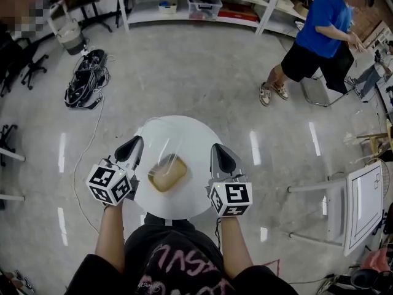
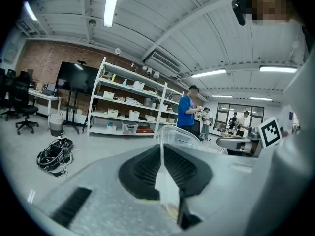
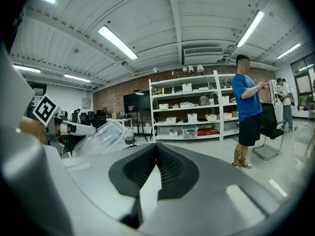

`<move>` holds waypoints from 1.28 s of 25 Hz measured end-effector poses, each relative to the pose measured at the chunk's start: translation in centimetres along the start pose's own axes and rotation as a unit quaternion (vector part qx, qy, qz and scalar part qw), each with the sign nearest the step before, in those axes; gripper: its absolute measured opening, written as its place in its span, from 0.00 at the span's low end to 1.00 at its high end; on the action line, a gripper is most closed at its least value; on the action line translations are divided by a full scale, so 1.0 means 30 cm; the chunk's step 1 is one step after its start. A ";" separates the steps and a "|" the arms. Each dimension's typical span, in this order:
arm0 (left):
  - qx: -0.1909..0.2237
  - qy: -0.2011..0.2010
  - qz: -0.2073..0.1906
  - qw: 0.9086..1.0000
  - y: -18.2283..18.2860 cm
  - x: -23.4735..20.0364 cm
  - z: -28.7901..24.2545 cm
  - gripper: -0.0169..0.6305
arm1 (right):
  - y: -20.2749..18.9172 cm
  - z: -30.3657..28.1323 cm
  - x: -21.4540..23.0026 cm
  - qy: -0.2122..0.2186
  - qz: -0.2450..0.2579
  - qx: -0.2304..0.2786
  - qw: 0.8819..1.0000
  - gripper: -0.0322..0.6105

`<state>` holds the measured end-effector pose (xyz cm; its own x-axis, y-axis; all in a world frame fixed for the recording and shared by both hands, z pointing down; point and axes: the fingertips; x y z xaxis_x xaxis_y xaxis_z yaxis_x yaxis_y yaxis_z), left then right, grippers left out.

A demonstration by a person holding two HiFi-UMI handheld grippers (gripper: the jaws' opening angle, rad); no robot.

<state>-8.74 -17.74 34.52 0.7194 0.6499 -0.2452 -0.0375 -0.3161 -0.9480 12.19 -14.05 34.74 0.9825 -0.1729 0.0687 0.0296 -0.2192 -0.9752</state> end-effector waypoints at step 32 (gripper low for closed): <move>0.052 0.028 -0.036 0.998 0.145 0.018 0.031 0.06 | 0.125 -0.010 0.019 0.024 0.036 0.042 0.998 0.07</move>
<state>-9.15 -18.11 30.09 0.7608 0.6271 -0.1673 -0.0548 -0.1949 -0.9793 12.80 -15.24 31.18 0.9727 -0.2322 0.0055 -0.0239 -0.1235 -0.9921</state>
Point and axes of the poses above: the fingertips, and each gripper's own axes: z backward along the fingers, x to its right, y out of its top, and after that the axes turned 5 degrees about -y, right-handed
